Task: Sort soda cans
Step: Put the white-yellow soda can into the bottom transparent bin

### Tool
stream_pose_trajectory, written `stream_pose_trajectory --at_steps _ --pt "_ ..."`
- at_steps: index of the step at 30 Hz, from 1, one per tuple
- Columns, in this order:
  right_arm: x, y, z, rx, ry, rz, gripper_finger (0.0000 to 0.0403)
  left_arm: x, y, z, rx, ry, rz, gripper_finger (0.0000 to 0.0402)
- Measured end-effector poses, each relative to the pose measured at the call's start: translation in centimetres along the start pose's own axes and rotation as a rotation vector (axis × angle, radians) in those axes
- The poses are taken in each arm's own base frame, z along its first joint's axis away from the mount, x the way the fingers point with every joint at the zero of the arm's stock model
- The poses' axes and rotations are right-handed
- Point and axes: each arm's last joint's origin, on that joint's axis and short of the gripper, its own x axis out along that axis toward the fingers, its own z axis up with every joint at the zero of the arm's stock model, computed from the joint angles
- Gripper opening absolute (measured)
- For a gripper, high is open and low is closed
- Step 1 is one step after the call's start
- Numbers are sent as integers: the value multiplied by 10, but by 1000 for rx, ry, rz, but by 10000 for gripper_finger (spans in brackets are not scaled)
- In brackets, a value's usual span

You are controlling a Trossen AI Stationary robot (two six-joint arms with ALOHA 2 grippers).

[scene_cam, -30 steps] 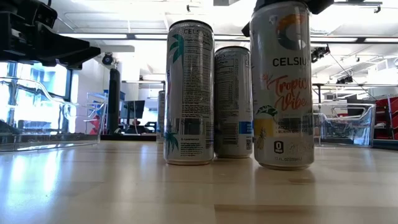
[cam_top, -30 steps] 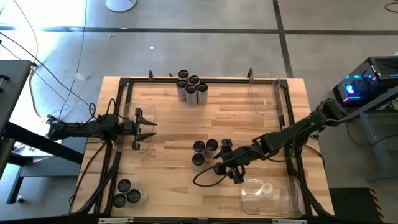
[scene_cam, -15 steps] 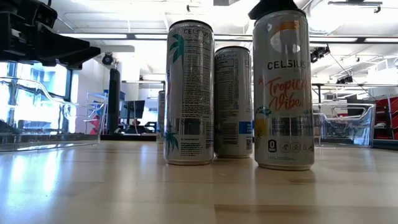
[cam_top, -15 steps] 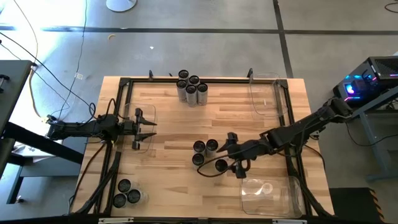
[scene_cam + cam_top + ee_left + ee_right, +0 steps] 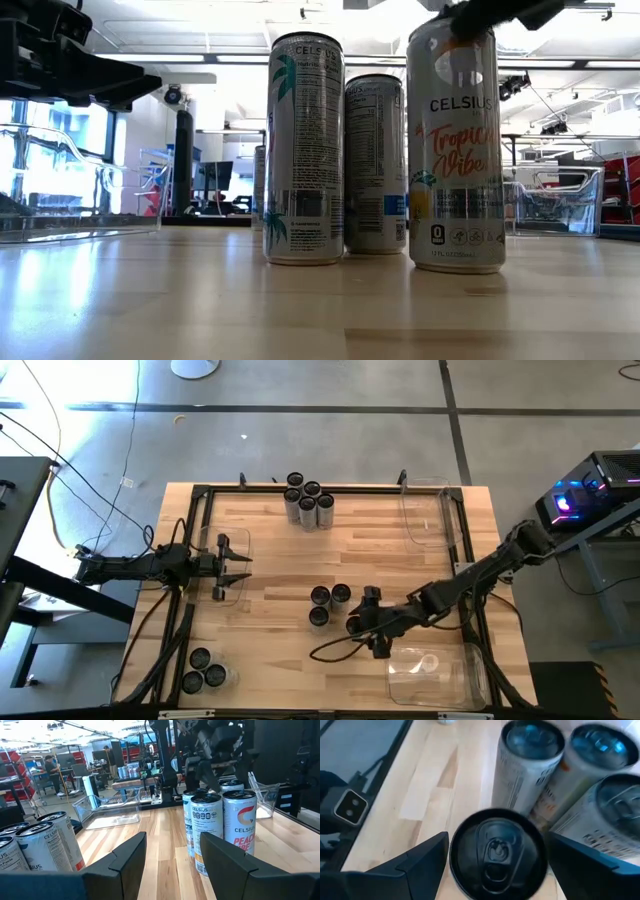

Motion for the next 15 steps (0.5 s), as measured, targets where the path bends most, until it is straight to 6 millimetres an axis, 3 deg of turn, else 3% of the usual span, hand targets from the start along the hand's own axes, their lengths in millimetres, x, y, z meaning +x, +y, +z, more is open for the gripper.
stream_pose_trajectory --at_steps 6,10,11,15 --pt "12 2 -7 -12 41 -11 311 0 0 0 0 0 0 179" --pt "14 3 -6 -9 32 -10 257 0 0 0 0 0 0 179" --pt "14 3 -5 -7 25 -6 241 0 0 0 0 0 0 179" --pt "-2 2 5 3 -15 9 238 0 0 0 0 0 0 179"
